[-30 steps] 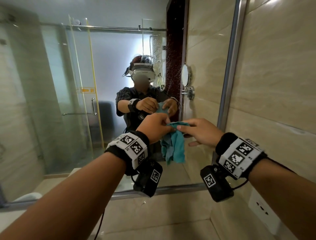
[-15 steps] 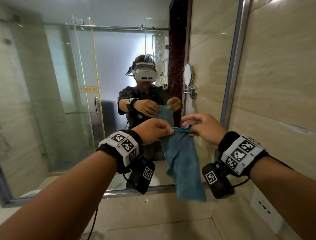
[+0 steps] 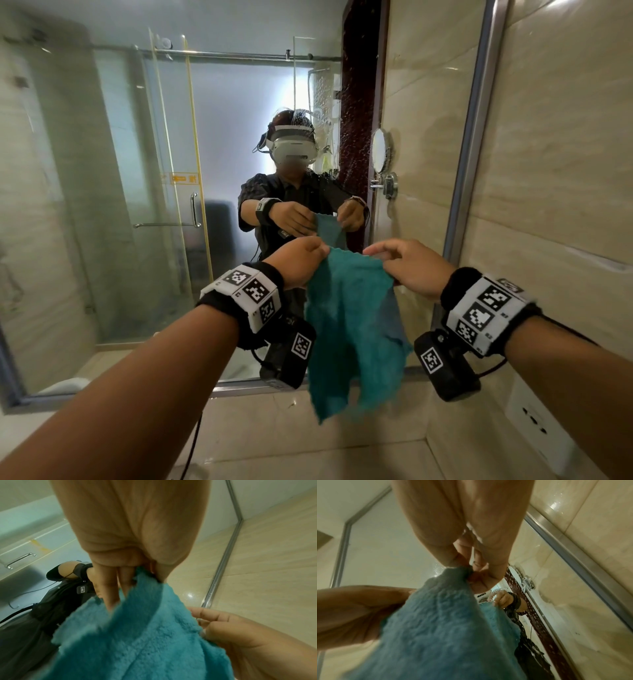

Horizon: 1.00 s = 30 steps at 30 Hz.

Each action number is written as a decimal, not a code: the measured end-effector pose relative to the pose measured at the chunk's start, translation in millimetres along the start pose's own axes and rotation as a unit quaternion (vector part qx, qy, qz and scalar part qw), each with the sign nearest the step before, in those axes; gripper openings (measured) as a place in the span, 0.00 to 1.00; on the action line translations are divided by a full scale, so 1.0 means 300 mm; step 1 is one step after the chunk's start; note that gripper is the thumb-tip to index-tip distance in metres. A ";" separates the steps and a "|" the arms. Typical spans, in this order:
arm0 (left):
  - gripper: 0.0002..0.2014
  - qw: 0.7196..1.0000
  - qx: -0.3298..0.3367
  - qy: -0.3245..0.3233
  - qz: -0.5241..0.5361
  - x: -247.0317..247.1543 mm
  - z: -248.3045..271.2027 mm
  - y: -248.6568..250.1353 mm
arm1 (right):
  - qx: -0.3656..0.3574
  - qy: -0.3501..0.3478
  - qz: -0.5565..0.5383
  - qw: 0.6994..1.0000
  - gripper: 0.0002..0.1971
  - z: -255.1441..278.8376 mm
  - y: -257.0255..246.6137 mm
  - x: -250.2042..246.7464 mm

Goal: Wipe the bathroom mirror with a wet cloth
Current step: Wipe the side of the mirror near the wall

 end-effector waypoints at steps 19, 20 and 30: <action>0.11 0.976 0.062 -0.066 -0.200 -0.001 0.002 -0.101 | -0.053 -0.082 0.109 0.989 0.17 -0.002 0.056 0.000; 0.09 0.976 0.053 -0.067 -0.201 -0.005 -0.001 -0.109 | -0.054 -0.060 0.117 0.990 0.10 -0.002 0.056 -0.005; 0.19 0.987 0.024 0.005 -0.157 0.021 0.005 -0.150 | 0.052 -0.090 -0.101 0.989 0.08 -0.018 0.018 0.045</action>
Point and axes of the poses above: each hand's wrist, its own z-axis away from the middle knuckle, its own x-axis out of the palm, y = z × x, the point moved 1 cm from there along -z, towards the middle knuckle, and after that the axes turned 9 degrees about x, right-handed, at the moved point
